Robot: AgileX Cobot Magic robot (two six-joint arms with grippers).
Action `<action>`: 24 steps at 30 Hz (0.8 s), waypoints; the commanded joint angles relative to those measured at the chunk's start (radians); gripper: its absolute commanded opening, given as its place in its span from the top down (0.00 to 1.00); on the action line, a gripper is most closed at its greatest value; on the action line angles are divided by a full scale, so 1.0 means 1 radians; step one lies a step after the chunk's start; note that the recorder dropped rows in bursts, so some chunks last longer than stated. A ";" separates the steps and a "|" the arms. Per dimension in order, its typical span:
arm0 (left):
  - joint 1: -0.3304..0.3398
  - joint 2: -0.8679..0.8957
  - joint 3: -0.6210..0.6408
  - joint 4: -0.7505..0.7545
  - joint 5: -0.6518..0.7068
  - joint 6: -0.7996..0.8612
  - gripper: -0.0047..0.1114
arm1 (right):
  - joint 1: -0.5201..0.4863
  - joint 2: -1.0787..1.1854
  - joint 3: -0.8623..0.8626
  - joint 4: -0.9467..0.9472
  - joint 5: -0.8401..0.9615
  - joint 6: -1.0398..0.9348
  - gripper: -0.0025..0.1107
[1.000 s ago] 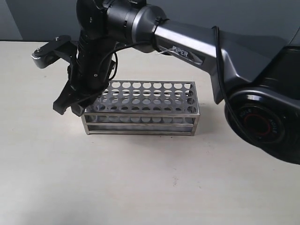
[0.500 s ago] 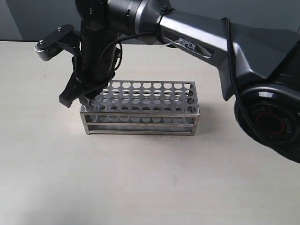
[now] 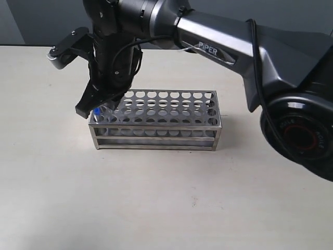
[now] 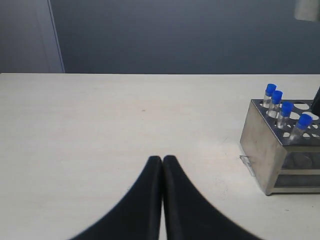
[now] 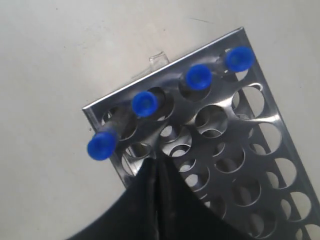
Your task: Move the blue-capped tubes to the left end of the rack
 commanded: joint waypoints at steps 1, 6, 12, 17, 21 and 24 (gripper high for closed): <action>-0.006 -0.004 -0.003 0.000 -0.007 -0.001 0.95 | -0.004 -0.035 0.001 -0.058 0.001 0.037 0.98; -0.006 -0.004 -0.003 0.000 -0.005 -0.001 0.95 | -0.004 -0.100 0.001 -0.157 0.001 0.120 0.98; -0.006 -0.004 -0.003 0.000 -0.005 -0.001 0.95 | -0.004 -0.224 0.001 -0.185 -0.016 0.154 0.98; -0.006 -0.004 -0.003 0.000 -0.005 -0.001 0.95 | -0.004 -0.336 0.001 -0.185 0.001 0.163 0.98; -0.006 -0.004 -0.003 0.000 -0.005 -0.001 0.95 | -0.004 -0.419 0.001 -0.184 0.001 0.163 0.98; -0.006 -0.004 -0.003 0.000 -0.005 -0.001 0.95 | -0.004 -0.467 0.001 -0.184 0.001 0.182 0.98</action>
